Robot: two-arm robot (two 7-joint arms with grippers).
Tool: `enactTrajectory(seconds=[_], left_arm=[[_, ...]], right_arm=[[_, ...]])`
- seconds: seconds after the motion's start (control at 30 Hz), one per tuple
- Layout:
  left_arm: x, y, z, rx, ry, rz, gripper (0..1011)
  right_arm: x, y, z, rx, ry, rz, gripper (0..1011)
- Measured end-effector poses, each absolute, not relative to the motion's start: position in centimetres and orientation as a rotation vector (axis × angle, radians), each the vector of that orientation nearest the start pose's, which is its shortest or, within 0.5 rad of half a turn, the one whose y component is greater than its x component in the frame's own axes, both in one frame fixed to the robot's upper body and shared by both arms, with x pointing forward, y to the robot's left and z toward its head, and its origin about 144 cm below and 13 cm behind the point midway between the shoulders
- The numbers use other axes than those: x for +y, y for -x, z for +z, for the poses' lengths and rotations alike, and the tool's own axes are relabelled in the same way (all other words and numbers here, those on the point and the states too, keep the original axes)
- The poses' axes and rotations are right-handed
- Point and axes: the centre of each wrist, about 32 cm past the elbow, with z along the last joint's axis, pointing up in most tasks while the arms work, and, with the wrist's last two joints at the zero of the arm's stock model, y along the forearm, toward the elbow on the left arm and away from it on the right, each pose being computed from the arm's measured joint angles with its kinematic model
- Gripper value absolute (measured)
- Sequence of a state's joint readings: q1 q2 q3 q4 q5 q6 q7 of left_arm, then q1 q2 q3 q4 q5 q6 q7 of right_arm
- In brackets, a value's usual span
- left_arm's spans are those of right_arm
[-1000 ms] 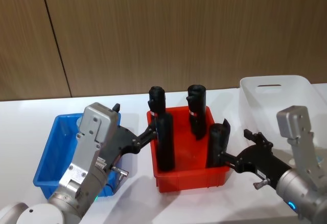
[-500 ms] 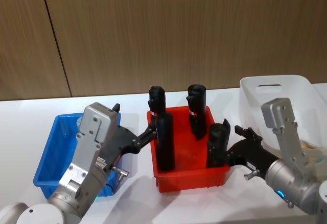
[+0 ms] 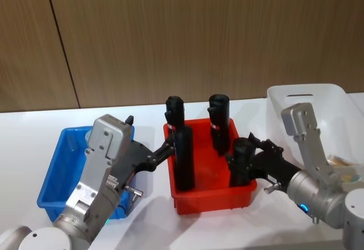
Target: Pick the cotton swabs from the blue box and place them into the white box.
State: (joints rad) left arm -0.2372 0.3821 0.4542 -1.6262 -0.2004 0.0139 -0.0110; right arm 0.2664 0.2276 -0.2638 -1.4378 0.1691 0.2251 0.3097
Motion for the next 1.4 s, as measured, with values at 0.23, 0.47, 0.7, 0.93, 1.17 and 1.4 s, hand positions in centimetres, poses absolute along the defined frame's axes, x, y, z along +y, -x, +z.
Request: enactTrajectory(seconds=[0.23,0.47,0.7,0.93,1.17,1.4], left_arm=[[19.8,-49.2,120.4,-0.268,-0.061,1.124,1004],[19.8,-49.2,120.4,-0.268,-0.061,1.124,1004],[19.8,-49.2,120.4,-0.268,-0.061,1.124,1004],[19.8,-49.2,120.4,-0.268,-0.061,1.124,1004],[19.8,-49.2,120.4,-0.268,-0.061,1.124,1004],[19.8,-49.2,120.4,-0.268,-0.061,1.124,1004]], right_arm=[[-22.0,-53.1,118.3,0.044,0.196,-1.039,701],[-21.9,-53.2,118.4,0.044,0.193,-1.034,534],[-21.7,-53.1,119.0,0.032,0.175,-1.027,515],[-21.7,-52.6,120.6,-0.006,0.137,-1.032,515],[-22.2,-52.1,122.9,-0.062,0.087,-1.059,515],[-23.4,-51.6,125.3,-0.122,0.043,-1.120,513]])
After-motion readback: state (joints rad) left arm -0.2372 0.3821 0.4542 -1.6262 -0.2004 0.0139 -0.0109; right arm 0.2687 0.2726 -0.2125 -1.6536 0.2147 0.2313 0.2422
